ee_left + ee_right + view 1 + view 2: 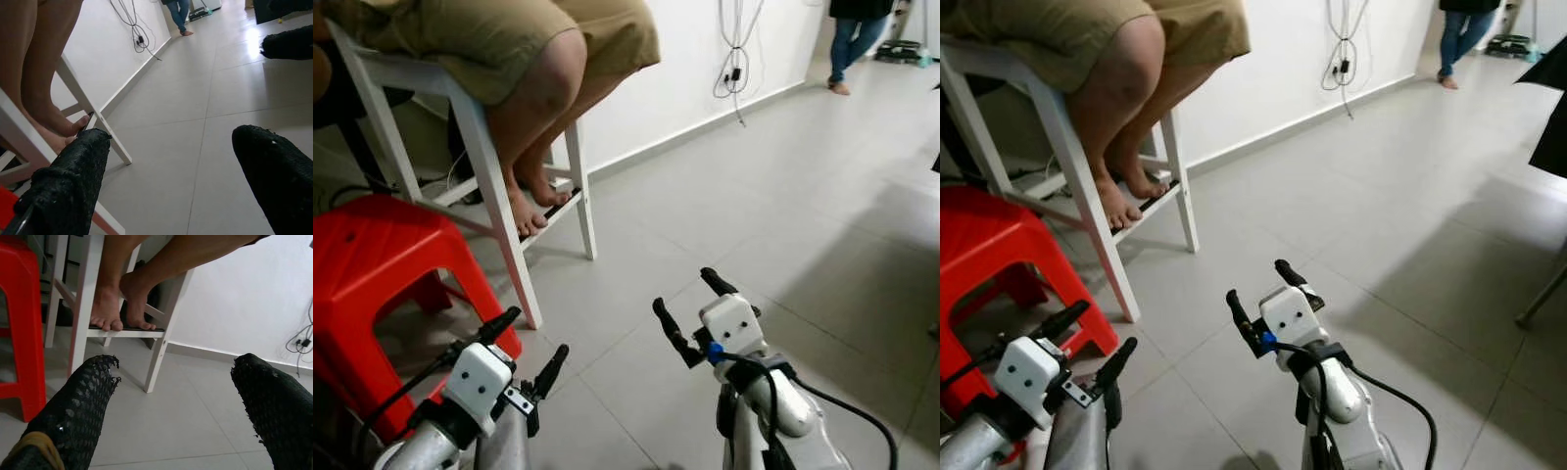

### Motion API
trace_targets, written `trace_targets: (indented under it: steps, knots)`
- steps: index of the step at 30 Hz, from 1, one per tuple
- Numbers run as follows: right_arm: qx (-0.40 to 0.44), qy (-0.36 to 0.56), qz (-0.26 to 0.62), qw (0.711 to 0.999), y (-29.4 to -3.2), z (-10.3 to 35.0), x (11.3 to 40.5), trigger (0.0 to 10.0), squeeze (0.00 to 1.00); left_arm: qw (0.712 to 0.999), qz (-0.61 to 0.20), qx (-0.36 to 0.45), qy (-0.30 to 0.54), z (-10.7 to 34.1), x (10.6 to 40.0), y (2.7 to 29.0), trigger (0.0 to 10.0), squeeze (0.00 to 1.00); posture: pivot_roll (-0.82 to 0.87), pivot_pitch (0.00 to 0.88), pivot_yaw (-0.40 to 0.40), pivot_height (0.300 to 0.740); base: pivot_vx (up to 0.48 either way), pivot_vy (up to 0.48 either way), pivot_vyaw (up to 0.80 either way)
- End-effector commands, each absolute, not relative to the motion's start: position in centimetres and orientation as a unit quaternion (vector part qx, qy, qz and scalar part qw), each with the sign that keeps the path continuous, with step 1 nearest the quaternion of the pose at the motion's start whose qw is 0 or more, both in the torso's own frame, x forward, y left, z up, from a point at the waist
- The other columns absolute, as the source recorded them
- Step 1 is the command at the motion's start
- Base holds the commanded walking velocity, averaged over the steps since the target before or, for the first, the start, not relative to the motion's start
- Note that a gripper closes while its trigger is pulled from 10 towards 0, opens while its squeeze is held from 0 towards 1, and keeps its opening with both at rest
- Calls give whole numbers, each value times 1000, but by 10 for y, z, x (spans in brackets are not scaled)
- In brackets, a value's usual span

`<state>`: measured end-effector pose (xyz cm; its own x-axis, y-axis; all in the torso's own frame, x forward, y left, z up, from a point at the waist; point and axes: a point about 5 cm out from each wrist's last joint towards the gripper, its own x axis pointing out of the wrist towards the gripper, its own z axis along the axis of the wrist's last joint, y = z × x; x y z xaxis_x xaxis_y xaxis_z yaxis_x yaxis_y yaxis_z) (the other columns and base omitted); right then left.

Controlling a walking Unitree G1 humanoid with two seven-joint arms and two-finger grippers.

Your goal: Building children table

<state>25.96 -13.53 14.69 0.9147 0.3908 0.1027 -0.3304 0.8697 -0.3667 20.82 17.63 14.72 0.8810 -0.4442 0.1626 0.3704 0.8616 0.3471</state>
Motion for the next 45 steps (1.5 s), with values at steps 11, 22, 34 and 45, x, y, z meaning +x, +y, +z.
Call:
trace_targets:
  steps: [11, 22, 34, 45]
  knots:
    - [-168, -86, 192, 963, -132, 145, 257, 10000, 0, 968, -188, 148, -70, 138, 210, 185, 10000, 0, 23, 0, 1, 300, 0, 0, 0]
    - [-163, -84, 199, 963, -128, 145, 257, 10000, 0, 970, -179, 153, -63, 138, 212, 189, 10000, 0, 31, 0, -5, 300, 0, 0, 0]
    - [-162, -82, 210, 961, -126, 144, 258, 10000, 0, 967, -115, 224, -50, 144, 254, 248, 10000, 0, 19, 0, 1, 300, 0, 0, 0]
    - [-160, -83, 214, 960, -122, 143, 256, 10000, 0, 965, -94, 244, -27, 133, 260, 267, 10000, 0, 13, 0, -1, 300, 0, 0, 0]
